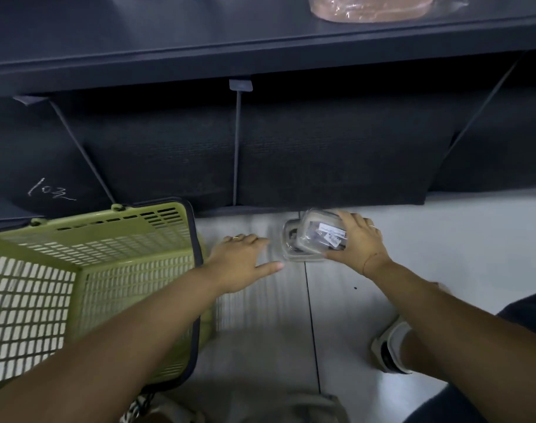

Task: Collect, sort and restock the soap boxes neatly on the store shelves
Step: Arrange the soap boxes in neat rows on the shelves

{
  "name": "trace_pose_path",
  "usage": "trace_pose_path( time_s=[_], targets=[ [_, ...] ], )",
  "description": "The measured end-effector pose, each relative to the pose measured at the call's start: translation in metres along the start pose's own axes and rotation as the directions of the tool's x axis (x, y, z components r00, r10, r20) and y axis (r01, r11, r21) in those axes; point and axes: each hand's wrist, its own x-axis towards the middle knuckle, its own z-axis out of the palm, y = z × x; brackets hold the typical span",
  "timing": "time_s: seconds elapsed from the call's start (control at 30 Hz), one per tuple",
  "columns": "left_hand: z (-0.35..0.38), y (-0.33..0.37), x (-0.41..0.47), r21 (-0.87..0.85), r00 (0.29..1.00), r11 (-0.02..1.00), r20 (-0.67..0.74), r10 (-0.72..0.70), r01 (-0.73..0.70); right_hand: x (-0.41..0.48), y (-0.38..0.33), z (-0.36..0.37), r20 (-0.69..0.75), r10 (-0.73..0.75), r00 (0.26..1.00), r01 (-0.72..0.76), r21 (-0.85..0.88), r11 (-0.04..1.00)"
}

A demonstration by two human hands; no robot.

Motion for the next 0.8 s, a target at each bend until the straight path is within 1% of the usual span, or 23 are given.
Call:
trace_pose_path(
  time_s=[0.1,0.17,0.27,0.33,0.43,0.53,0.67,0.8],
  targets=[
    [0.021,0.019,0.047,-0.100,0.998,0.993,-0.021,0.063,-0.065,-0.014,0.030,-0.006,-0.028,0.119,0.993,-0.118,0.026,0.993],
    [0.035,0.031,0.075,-0.148,0.994,0.983,-0.042,0.100,-0.106,-0.021,0.054,-0.008,-0.052,0.242,0.969,-0.238,0.073,0.969],
    [0.052,0.041,0.110,-0.149,0.989,0.979,-0.084,0.125,-0.136,-0.027,0.079,-0.007,-0.073,0.419,0.905,-0.408,0.128,0.904],
    [0.058,0.043,0.127,-0.115,0.987,0.985,-0.105,0.118,-0.130,-0.025,0.087,-0.001,-0.051,0.475,0.879,-0.463,0.150,0.873],
    [0.064,0.038,0.143,-0.086,0.988,0.994,-0.145,0.058,-0.071,-0.023,0.089,0.016,-0.010,0.494,0.870,-0.485,0.168,0.858],
    [0.069,0.033,0.148,-0.088,0.989,0.996,-0.147,0.000,-0.013,-0.019,0.084,0.029,0.028,0.492,0.870,-0.487,0.188,0.853],
    [0.066,0.022,0.140,-0.141,0.984,0.990,-0.177,-0.016,-0.010,-0.016,0.079,0.029,0.031,0.487,0.873,-0.482,0.209,0.851],
    [0.052,0.008,0.107,-0.188,0.976,0.981,-0.217,-0.006,-0.036,-0.019,0.066,0.011,0.011,0.457,0.889,-0.450,0.193,0.872]
  ],
)
